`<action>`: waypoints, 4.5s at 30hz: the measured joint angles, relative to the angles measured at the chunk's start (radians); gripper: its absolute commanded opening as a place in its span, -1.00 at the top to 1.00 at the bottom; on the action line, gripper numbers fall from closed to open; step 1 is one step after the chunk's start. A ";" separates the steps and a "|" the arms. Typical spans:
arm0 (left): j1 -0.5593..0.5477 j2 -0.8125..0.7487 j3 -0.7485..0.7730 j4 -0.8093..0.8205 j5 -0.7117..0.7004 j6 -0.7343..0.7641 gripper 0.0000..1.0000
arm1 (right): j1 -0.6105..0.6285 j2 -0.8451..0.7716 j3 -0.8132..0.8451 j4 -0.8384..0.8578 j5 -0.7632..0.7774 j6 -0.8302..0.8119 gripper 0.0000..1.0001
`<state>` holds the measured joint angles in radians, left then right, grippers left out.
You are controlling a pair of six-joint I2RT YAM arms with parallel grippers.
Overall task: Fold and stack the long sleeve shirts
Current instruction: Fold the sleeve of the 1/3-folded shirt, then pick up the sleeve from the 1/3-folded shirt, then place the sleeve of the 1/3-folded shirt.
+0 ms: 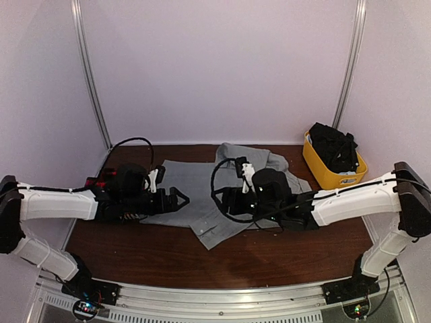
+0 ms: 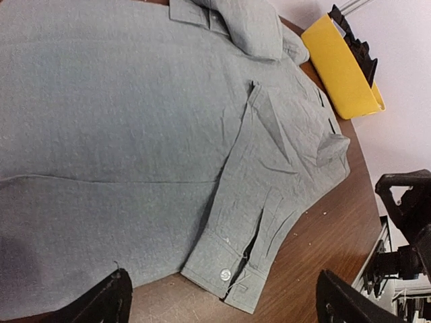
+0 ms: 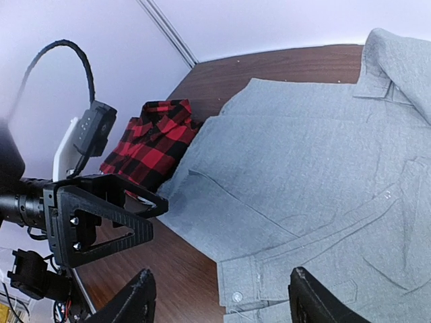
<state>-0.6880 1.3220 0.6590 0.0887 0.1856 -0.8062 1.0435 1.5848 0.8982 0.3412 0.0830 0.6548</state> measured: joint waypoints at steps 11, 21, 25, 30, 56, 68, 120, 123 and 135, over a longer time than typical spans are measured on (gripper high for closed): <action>-0.046 0.172 -0.033 0.134 0.155 -0.061 -0.47 | -0.030 0.013 -0.074 -0.024 -0.013 0.008 -0.33; -0.137 0.232 -0.050 0.159 0.125 -0.098 -0.45 | -0.034 0.110 -0.072 -0.008 -0.065 0.008 -0.25; -0.146 0.261 -0.065 0.180 0.115 -0.113 -0.44 | -0.040 0.165 -0.072 0.002 -0.104 0.016 -0.20; -0.146 0.290 -0.068 0.201 0.101 -0.124 -0.46 | -0.046 0.212 -0.072 0.018 -0.146 0.033 -0.14; -0.146 0.446 -0.109 0.516 0.054 -0.219 0.72 | -0.047 0.256 -0.107 0.098 -0.222 0.101 -0.05; -0.146 0.383 -0.115 0.446 0.040 -0.189 1.00 | -0.047 0.252 -0.113 0.087 -0.221 0.099 -0.07; 0.309 0.254 0.285 -0.370 0.285 0.362 1.00 | -0.266 -0.197 -0.144 -0.422 0.159 -0.163 -0.24; 0.316 0.269 0.288 -0.377 0.284 0.370 1.00 | -0.270 -0.180 -0.144 -0.425 0.180 -0.163 -0.24; 0.339 0.314 0.316 -0.381 0.260 0.378 0.95 | -0.277 -0.095 -0.144 -0.436 0.207 -0.163 -0.25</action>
<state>-0.3492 1.6363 0.9749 -0.2920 0.4454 -0.4286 0.7666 1.4899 0.7540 -0.0948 0.2897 0.4919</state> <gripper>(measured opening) 0.007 0.623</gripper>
